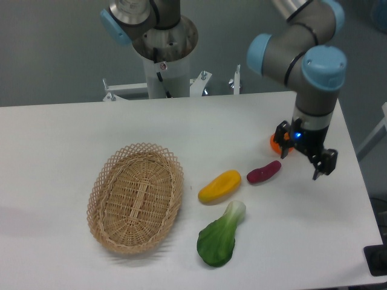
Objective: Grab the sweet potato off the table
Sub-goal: 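Move the open gripper over the purple sweet potato and lower it, then close the gripper around the purple sweet potato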
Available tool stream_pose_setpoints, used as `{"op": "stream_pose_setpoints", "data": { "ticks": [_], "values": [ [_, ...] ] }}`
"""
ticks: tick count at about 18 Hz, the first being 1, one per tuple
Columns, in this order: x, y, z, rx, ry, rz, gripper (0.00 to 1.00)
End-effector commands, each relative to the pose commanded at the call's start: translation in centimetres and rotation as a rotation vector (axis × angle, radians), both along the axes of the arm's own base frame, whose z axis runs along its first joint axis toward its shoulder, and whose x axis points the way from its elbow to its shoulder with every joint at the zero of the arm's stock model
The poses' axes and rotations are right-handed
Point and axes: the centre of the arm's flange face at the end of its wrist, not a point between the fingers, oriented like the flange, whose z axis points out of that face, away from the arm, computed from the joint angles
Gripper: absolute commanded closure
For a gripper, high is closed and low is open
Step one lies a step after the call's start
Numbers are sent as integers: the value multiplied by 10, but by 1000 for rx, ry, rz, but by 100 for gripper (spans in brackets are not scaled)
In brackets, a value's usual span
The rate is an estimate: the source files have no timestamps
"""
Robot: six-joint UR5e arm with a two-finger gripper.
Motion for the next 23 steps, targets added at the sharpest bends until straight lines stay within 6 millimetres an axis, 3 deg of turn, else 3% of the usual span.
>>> {"op": "stream_pose_setpoints", "data": {
  "ticks": [6,12,21,22,23],
  "values": [
    [18,-1,-38,-82,-40,-94,0],
    [40,0,-64,-124,-43,-151,0],
    [56,-9,-86,-120,-40,-129,0],
    [55,-8,-85,-114,-30,-117,2],
    [55,-8,-85,-111,-26,-103,18]
  ]
}}
